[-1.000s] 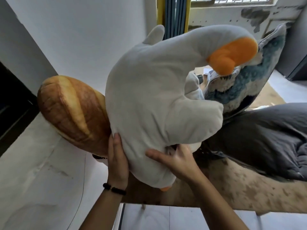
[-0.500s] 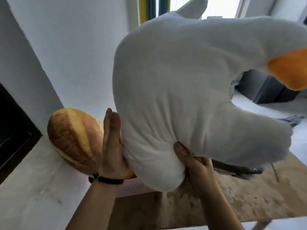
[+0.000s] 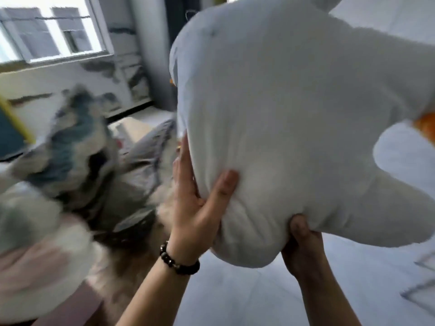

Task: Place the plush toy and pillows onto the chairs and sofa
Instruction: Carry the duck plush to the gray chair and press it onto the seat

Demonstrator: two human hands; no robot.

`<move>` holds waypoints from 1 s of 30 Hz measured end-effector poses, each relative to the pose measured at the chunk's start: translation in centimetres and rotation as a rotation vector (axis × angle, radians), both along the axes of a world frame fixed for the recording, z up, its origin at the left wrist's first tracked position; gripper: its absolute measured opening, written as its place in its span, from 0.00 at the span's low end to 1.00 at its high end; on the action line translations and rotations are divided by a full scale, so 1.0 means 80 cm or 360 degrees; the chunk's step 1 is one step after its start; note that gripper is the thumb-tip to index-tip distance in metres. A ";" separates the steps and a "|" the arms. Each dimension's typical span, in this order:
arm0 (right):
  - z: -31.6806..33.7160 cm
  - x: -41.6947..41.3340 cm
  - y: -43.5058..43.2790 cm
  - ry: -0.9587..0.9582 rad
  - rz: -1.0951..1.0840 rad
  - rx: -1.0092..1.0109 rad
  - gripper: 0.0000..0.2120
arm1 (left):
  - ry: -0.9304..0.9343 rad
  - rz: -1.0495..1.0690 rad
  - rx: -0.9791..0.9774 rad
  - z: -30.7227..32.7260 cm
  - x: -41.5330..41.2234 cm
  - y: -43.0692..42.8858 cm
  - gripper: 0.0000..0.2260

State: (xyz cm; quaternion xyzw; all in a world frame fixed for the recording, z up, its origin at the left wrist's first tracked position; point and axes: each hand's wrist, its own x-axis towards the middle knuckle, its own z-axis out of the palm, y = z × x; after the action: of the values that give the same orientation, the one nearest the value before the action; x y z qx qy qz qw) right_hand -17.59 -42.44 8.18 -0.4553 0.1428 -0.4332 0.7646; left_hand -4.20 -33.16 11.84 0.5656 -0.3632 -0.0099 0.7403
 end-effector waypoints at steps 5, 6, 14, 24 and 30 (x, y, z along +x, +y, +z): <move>-0.029 -0.117 -0.114 0.0020 -0.0399 0.0114 0.31 | -0.0036 -0.0457 0.0103 -0.016 -0.100 -0.156 0.32; -0.036 -0.141 -0.139 0.0051 -0.0463 0.0131 0.31 | -0.0048 -0.0511 0.0156 -0.025 -0.120 -0.187 0.31; -0.058 -0.318 -0.332 0.0318 -0.0764 0.0205 0.36 | 0.0084 -0.0746 0.0385 -0.086 -0.274 -0.414 0.32; -0.113 -0.413 -0.555 0.0417 -0.1028 0.0384 0.41 | 0.0380 -0.1170 0.0426 -0.127 -0.356 -0.664 0.24; -0.140 -0.413 -0.767 0.0512 -0.1222 0.0382 0.46 | 0.0399 -0.1264 0.0495 -0.168 -0.360 -0.893 0.22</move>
State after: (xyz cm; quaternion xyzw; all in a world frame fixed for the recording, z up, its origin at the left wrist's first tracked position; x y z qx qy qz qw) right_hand -50.60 -103.79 -3.01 -0.3387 0.4686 -0.5900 0.5636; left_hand -33.02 -104.62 -1.61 0.4814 -0.4540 -0.4164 0.6235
